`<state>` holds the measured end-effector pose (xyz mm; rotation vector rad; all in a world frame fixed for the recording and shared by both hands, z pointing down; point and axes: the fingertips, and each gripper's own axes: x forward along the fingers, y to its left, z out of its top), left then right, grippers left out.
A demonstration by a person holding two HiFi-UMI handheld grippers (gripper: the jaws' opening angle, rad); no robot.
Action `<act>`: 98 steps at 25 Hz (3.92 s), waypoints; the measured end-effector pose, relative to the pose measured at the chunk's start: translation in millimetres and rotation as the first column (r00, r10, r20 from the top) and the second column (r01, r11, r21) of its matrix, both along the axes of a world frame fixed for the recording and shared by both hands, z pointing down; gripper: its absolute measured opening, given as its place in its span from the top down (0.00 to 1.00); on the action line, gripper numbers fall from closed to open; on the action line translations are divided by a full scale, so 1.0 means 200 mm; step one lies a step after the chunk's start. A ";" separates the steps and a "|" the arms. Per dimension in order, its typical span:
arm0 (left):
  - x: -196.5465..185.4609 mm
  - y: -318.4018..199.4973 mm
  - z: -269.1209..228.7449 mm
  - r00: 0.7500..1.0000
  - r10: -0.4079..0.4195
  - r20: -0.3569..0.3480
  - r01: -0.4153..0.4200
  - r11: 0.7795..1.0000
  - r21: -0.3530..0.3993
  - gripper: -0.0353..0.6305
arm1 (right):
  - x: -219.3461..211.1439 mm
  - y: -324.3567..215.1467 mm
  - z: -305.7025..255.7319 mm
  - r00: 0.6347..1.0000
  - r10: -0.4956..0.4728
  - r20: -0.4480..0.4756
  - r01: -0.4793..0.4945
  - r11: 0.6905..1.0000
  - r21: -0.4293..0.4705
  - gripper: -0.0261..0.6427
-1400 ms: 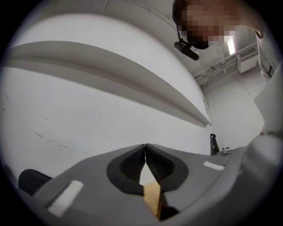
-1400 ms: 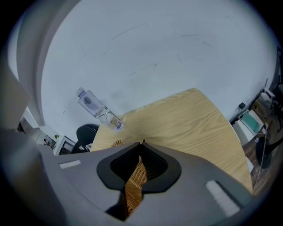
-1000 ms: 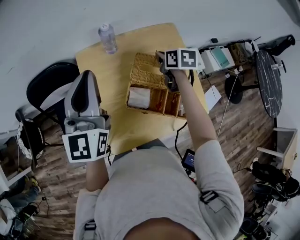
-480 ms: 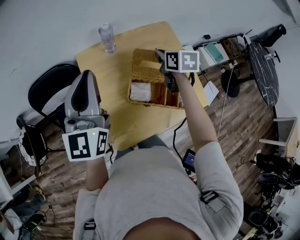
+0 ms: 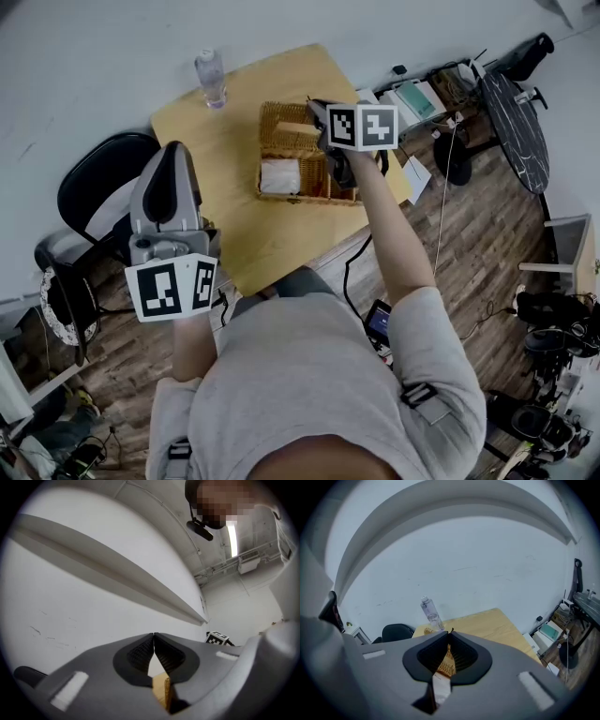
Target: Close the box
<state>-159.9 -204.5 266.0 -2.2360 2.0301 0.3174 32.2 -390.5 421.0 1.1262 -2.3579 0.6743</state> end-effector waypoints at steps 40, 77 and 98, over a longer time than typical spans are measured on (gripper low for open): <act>0.01 0.46 0.01 0.992 0.120 0.033 -0.120 0.993 -0.006 0.86 | 0.05 0.68 0.15 0.996 0.093 0.006 -0.093 0.995 0.026 0.93; -0.05 0.47 0.13 0.991 0.126 0.037 -0.123 0.990 -0.067 0.86 | 0.06 0.85 0.57 0.990 0.131 -0.060 -0.134 0.990 -0.048 0.93; -0.09 0.54 0.16 0.994 0.106 0.038 -0.103 0.992 -0.079 0.86 | 0.07 0.88 0.68 0.985 0.151 -0.086 -0.157 0.985 -0.072 0.93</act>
